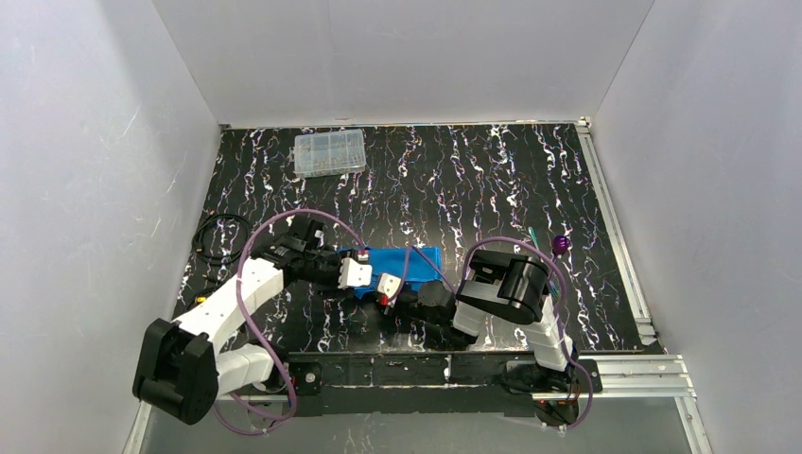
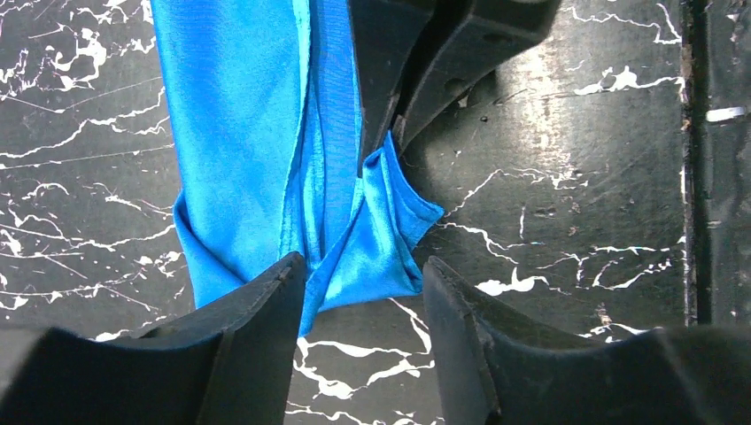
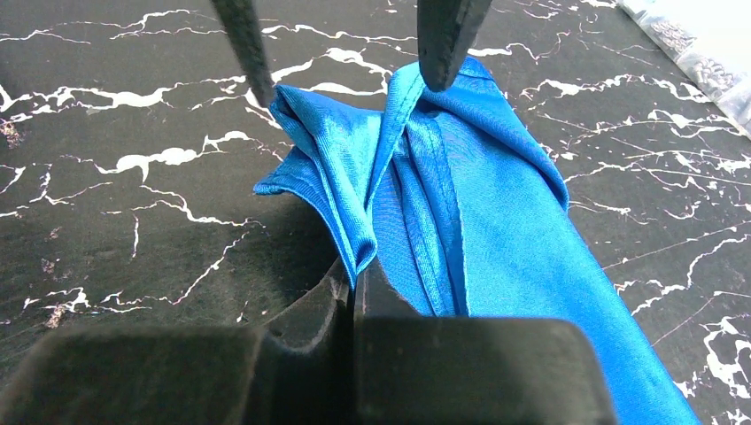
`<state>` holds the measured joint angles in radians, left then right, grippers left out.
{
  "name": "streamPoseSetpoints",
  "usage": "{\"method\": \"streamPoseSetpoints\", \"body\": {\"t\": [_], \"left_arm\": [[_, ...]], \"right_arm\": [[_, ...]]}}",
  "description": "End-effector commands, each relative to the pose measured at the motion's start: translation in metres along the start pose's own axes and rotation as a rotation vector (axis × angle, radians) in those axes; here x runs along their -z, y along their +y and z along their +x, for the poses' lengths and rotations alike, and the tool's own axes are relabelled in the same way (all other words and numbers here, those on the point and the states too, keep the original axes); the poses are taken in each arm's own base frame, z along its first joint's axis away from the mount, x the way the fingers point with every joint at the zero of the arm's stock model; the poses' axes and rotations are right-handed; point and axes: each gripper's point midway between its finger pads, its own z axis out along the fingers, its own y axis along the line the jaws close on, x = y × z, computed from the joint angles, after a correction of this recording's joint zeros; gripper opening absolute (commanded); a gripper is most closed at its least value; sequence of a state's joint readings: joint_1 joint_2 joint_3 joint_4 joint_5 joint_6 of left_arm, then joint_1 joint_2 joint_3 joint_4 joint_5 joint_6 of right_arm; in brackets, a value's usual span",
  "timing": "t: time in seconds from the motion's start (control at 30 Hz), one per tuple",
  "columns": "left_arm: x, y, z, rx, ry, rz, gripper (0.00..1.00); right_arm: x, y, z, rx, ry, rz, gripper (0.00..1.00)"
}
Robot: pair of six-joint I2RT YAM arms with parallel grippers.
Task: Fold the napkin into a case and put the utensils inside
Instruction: Pass from the left arm to the right
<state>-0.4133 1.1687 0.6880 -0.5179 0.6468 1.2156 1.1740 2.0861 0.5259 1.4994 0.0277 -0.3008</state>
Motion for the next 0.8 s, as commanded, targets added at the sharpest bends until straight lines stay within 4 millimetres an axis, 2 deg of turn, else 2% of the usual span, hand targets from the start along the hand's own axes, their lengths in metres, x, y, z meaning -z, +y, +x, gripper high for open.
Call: {"method": "streamPoseSetpoints", "body": {"t": [0.0, 0.1, 0.27, 0.4, 0.43, 0.47, 0.6, 0.7, 0.77], "left_arm": [[0.002, -0.024, -0.002, 0.014, -0.049, 0.040, 0.52], [0.001, -0.021, -0.002, -0.028, -0.066, -0.005, 0.55], [-0.005, -0.007, 0.012, -0.123, -0.049, -0.149, 0.57], [-0.007, 0.003, 0.016, -0.160, -0.048, -0.233, 0.71], [-0.008, 0.002, 0.017, -0.165, -0.048, -0.233, 0.94], [-0.009, 0.004, 0.018, -0.168, -0.049, -0.241, 0.98], [-0.011, 0.017, 0.015, -0.144, -0.061, -0.272, 0.98], [-0.014, 0.020, 0.008, -0.116, -0.086, -0.237, 0.88], [-0.017, 0.015, 0.005, -0.093, -0.099, -0.194, 0.77]], "right_arm": [[-0.004, -0.017, -0.057, -0.011, -0.210, 0.074, 0.04], [-0.004, -0.017, -0.058, -0.016, -0.207, 0.076, 0.03], [-0.003, -0.021, -0.061, -0.045, -0.213, 0.094, 0.01], [-0.004, -0.020, -0.061, -0.067, -0.218, 0.088, 0.01], [-0.004, -0.019, -0.061, -0.071, -0.218, 0.083, 0.01], [-0.005, -0.019, -0.062, -0.074, -0.221, 0.080, 0.01], [-0.005, -0.017, -0.063, -0.079, -0.225, 0.069, 0.01], [-0.005, -0.018, -0.063, -0.082, -0.224, 0.068, 0.01], [-0.004, -0.018, -0.063, -0.089, -0.222, 0.070, 0.01]]}}
